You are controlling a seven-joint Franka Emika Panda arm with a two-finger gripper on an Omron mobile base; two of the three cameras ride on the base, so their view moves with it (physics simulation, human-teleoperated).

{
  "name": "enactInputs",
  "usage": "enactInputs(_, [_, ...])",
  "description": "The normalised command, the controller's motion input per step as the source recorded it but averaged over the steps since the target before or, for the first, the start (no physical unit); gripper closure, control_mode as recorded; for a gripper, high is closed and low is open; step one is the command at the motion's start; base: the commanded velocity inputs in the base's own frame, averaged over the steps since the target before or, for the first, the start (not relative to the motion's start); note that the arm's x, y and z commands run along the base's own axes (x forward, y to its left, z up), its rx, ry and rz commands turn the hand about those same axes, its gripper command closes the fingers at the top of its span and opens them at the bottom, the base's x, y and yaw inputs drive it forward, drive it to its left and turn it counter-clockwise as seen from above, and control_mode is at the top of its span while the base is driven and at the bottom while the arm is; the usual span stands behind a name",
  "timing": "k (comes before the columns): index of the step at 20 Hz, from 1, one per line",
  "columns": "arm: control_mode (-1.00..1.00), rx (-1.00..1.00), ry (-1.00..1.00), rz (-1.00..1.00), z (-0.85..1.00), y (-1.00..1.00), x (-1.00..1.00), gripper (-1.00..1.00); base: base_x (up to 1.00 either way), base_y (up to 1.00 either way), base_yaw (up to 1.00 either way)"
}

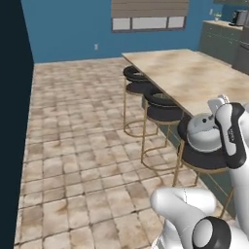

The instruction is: The kettle is done boiling. Turn off the stove, then wait for 300 timesteps before moving the kettle to the dining table.

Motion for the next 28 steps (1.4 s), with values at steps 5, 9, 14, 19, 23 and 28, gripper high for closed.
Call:
enactInputs(5, [1.00, 0.00, 0.00, 0.00, 0.00, 0.00, 0.00, 1.00, 0.65, 0.32, -0.37])
enactInputs(9, [1.00, 0.00, 0.00, 0.00, 0.00, 0.00, 0.00, 1.00, 0.54, 0.34, -0.36])
enactInputs(14, [1.00, 0.00, 0.00, 0.00, 0.00, 0.00, 0.00, 1.00, 0.57, 0.34, -0.36])
enactInputs(19, [1.00, 0.00, 0.00, 0.00, 0.00, 0.00, 0.00, 1.00, 0.55, 0.34, -0.36])
enactInputs(23, [1.00, 0.00, 0.00, 0.00, 0.00, 0.00, 0.00, 1.00, 0.55, 0.38, -0.35])
enactInputs(28, [1.00, 0.00, 0.00, 0.00, 0.00, 0.00, 0.00, 1.00, 0.55, 0.34, -0.36])
